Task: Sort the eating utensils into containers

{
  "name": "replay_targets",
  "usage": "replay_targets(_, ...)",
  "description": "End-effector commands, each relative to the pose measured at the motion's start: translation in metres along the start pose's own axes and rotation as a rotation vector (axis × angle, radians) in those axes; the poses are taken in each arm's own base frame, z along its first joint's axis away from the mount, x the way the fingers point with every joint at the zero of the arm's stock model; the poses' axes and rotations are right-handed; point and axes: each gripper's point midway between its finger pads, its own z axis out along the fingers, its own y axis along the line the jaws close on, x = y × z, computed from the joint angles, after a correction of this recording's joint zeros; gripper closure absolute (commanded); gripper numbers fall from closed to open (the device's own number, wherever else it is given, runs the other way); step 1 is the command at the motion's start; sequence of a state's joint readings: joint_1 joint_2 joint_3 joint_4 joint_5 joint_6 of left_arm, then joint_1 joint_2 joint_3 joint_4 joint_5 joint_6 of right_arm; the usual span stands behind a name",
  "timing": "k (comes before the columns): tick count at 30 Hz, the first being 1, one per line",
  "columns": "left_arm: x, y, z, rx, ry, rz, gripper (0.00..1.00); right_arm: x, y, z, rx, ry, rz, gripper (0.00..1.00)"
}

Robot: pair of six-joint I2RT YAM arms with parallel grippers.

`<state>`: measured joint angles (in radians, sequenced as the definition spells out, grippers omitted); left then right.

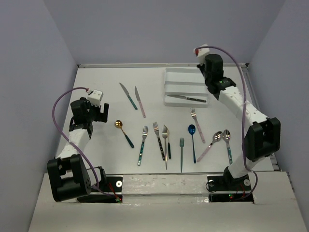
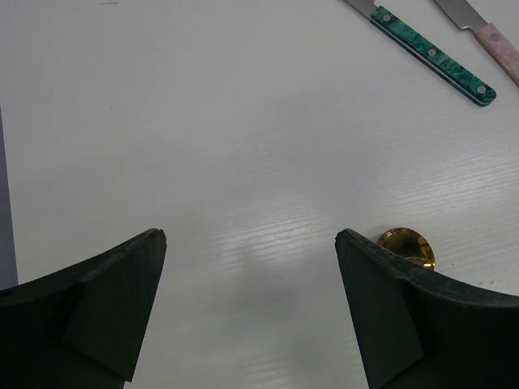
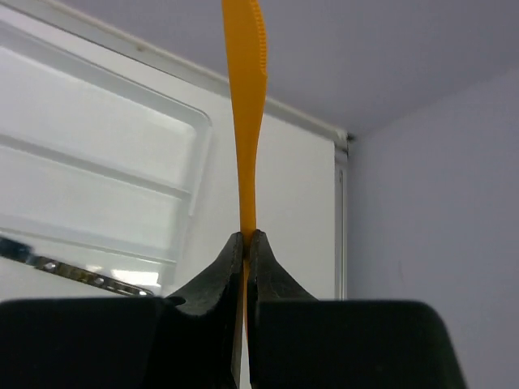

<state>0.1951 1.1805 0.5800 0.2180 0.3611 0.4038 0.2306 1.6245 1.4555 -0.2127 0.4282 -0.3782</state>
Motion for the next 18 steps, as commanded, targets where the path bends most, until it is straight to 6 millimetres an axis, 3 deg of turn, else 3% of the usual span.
replay_targets(1, -0.001, 0.003, 0.001, -0.024, -0.017, 0.023, 0.01, -0.013, 0.087, 0.004, -0.124, -0.116, -0.559, 1.0)
replay_targets(3, 0.0, 0.004, 0.001, -0.029, -0.014, 0.022, 0.01, 0.001, 0.124, 0.002, -0.267, -0.165, -0.69, 1.0)
replay_targets(6, 0.002, 0.004, 0.001, -0.032, -0.009, 0.02, 0.01, 0.018, 0.156, -0.009, -0.399, -0.216, -0.799, 1.0)
replay_targets(10, 0.003, 0.004, 0.003, -0.028, -0.002, 0.016, 0.01, 0.042, 0.172, -0.015, -0.499, -0.236, -0.909, 1.0)
replay_targets(18, 0.004, 0.005, 0.005, -0.025, 0.006, 0.014, 0.01, 0.076, 0.184, 0.009, -0.524, -0.131, -1.063, 1.0)
